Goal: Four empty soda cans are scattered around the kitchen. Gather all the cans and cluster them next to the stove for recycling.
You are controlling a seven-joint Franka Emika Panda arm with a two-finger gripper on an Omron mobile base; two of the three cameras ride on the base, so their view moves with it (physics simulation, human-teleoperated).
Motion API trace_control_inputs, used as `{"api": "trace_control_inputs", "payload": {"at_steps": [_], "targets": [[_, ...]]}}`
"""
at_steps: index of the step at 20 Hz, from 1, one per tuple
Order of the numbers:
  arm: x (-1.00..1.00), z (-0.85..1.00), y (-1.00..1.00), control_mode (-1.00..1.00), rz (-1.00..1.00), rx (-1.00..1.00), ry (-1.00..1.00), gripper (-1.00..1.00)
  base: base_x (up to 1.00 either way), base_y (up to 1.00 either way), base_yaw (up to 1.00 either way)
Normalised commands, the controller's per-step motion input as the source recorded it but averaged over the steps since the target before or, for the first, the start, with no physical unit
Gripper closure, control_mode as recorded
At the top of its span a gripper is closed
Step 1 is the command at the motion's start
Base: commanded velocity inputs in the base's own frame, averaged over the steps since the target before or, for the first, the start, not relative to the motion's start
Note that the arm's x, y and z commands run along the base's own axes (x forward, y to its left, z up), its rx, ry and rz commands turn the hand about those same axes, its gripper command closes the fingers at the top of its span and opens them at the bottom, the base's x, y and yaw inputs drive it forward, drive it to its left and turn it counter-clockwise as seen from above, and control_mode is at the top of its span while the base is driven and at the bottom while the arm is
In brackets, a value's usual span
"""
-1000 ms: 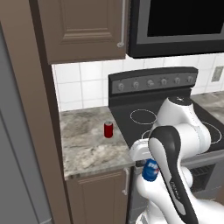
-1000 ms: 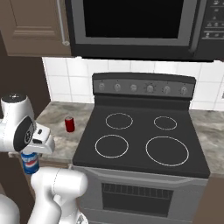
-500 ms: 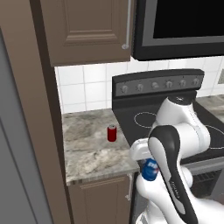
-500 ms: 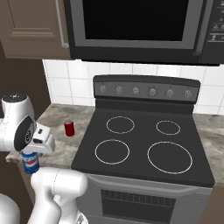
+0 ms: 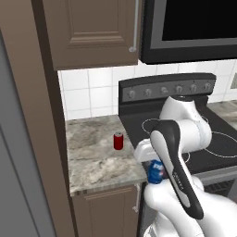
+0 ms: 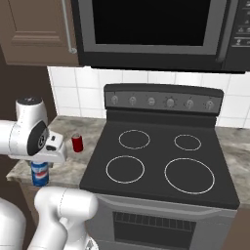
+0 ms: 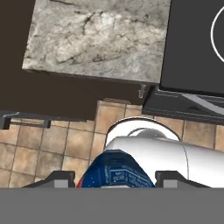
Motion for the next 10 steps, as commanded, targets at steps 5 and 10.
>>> {"api": "trace_control_inputs", "payload": {"at_steps": [5, 10], "targets": [[0.43, 0.00, 0.00, -1.00, 0.05, 0.00, 0.03, 1.00, 0.00, 0.00, 0.00], [0.49, 0.00, 0.01, -1.00, 0.00, -0.01, 0.02, 1.00, 0.00, 0.00, 0.00]]}}
